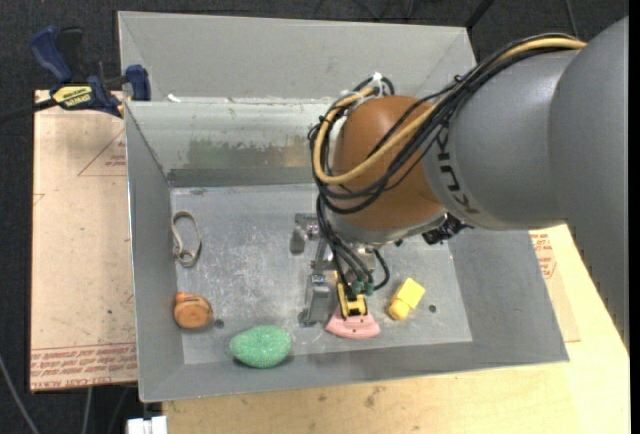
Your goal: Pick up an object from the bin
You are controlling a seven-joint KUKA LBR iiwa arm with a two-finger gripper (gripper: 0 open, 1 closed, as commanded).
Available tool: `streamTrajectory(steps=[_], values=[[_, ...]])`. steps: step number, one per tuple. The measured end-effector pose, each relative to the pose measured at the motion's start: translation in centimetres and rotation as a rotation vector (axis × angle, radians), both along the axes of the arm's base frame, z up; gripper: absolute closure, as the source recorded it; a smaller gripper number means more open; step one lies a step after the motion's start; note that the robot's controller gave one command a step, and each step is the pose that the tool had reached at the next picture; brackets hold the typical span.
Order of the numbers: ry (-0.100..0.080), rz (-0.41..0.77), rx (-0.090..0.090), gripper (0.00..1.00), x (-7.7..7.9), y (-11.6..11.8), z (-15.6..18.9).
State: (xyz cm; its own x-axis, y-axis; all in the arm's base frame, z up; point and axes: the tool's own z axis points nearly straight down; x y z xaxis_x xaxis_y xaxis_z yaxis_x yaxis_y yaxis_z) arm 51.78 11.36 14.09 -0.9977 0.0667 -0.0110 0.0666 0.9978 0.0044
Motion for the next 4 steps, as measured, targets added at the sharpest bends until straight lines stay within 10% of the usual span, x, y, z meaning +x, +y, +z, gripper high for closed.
streamTrajectory(steps=[1,4], values=[[0.015,0.013,-0.003,0.0,-1.3,-4.8,-2.0],[0.002,0.057,-0.004,0.0,0.6,-8.8,-3.4]])
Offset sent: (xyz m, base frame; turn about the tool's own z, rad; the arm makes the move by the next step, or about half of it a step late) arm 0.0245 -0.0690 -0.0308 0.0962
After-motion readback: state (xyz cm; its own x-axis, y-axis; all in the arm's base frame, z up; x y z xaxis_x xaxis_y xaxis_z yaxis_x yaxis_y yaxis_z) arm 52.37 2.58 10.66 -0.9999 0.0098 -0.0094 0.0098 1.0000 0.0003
